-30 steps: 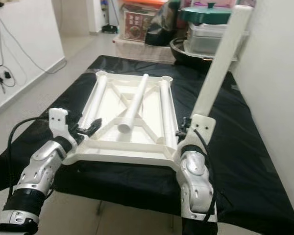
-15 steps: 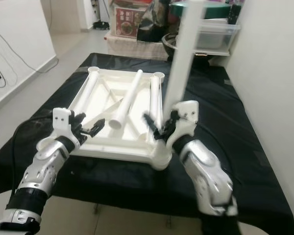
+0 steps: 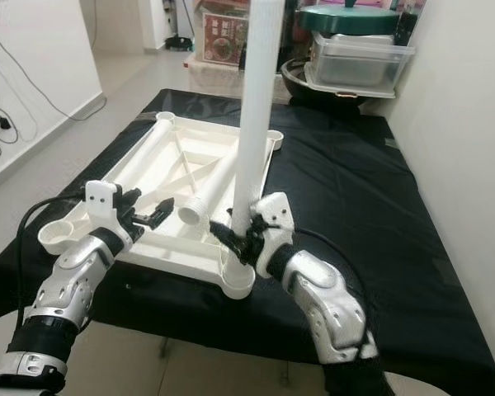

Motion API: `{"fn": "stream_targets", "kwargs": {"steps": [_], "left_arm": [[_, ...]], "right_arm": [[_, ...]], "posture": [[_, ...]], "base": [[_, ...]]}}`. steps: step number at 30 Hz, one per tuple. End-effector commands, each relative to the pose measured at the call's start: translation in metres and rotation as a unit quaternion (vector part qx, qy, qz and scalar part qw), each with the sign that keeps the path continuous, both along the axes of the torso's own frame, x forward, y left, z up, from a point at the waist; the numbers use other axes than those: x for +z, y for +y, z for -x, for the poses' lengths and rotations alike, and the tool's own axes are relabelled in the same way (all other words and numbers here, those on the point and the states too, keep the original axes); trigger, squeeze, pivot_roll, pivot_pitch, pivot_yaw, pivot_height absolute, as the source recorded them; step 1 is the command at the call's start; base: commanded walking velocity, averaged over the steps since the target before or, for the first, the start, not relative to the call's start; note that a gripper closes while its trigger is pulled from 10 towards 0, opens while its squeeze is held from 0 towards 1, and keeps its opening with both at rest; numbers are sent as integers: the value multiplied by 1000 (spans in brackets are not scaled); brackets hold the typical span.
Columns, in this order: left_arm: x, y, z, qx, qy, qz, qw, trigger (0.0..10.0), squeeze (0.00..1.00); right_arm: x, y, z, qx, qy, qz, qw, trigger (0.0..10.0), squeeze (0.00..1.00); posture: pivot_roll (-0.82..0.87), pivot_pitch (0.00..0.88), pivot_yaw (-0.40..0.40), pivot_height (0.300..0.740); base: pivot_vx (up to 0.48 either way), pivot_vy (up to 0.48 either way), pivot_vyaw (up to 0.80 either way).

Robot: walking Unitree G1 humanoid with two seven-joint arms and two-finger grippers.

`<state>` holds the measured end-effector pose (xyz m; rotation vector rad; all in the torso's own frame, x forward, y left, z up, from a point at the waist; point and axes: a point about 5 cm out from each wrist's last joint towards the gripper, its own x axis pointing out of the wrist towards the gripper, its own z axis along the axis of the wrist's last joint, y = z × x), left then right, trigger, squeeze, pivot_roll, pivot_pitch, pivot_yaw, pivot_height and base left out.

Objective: Building children table

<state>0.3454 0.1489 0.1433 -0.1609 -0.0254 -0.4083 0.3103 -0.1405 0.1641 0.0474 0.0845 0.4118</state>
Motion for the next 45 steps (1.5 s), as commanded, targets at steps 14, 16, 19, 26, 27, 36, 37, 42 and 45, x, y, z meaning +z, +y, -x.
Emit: {"fn": "stream_targets", "kwargs": {"steps": [14,16,19,26,27,36,37,42,45], "left_arm": [[-1,-3,-3,-10,4,-15,1000,10000,0],[-1,-6,-3,-12,4,-11,1000,10000,0],[0,-9,-3,-14,2,-8,1000,10000,0],[-3,-4,-2,-10,6,-10,1000,10000,0],[-2,-4,-3,-10,4,-9,1000,10000,0],[-3,-5,-3,2,0,-5,1000,10000,0],[-3,-6,-1,-1,1,-4,1000,10000,0],[-7,-1,1,0,8,-11,1000,10000,0],[-2,1,-1,-1,3,-12,1000,10000,0]], "right_arm": [[-25,-20,9,-262,64,-36,962,10000,0],[-18,-17,7,-231,49,-60,970,10000,1000],[-7,-14,3,-173,37,-86,980,10000,0],[28,4,20,138,-57,-82,985,10000,0],[28,5,23,164,-58,-72,982,10000,0],[2,9,31,220,-28,-28,975,4118,0],[-1,7,27,191,-26,-26,981,0,0],[-24,-20,-2,-35,38,-10,999,0,0],[-38,-45,-7,-216,91,13,972,0,0]], "posture": [[36,0,-45,740],[38,0,-52,740],[43,0,-57,740],[44,0,-64,740],[48,0,-72,740],[54,0,-84,740],[61,0,-84,740],[62,0,-74,740],[57,0,-73,740]], "base": [[0,0,0],[0,0,0],[0,0,0],[0,0,0],[0,0,0],[0,0,0],[0,0,0],[0,0,0],[0,0,0]]}}
